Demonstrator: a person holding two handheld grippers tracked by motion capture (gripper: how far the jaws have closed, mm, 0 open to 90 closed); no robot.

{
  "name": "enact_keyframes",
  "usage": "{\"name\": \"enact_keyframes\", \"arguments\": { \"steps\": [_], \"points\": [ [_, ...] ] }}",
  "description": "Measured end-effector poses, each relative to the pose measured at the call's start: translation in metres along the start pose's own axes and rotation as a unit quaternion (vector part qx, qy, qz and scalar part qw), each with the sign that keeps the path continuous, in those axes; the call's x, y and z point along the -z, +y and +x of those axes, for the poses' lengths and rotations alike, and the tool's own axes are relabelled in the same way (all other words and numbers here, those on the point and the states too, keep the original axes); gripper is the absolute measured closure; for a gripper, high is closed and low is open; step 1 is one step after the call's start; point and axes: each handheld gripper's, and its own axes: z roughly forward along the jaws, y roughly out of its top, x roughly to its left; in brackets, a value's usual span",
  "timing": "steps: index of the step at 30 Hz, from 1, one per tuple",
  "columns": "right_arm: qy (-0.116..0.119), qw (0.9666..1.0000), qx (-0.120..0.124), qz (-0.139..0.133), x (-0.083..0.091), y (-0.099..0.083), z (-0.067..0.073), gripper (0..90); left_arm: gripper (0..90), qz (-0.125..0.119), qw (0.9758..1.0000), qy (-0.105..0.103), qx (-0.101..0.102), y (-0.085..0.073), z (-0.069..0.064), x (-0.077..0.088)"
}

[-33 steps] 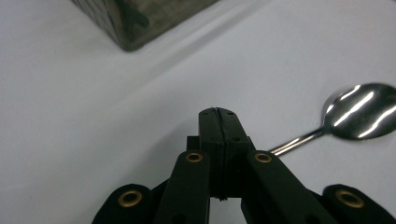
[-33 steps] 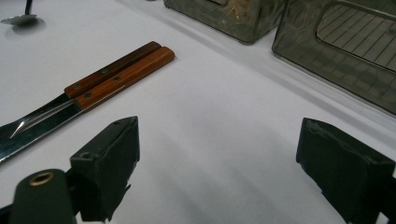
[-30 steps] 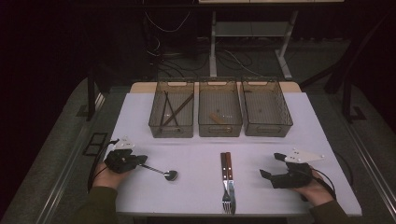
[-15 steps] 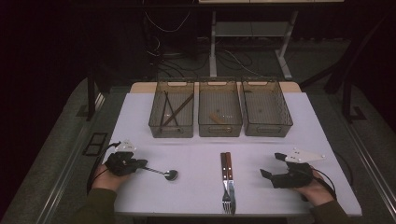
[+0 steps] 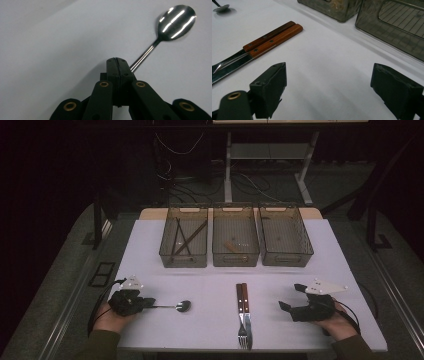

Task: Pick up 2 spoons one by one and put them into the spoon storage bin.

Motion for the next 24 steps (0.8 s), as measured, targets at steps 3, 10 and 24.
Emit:
{"name": "enact_keyframes", "arguments": {
  "steps": [3,10,24],
  "points": [
    [0.001,1.0,0.0,-0.001,0.0,0.0,0.0,13.6,89.6,0.001,1.0,-0.003,0.002,-0.003,-0.004,0.002],
    [0.0,1.0,-0.001,0.0,0.0,0.0,0.0,13.6,89.6,0.008,0.9999,-0.012,0.007,-0.009,-0.013,0.007],
    [-0.001,1.0,0.001,0.001,-0.001,0.0,0.0,13.6,70.5,-0.06,0.9973,-0.041,-0.004,0.021,-0.027,-0.002]
  ]
}}
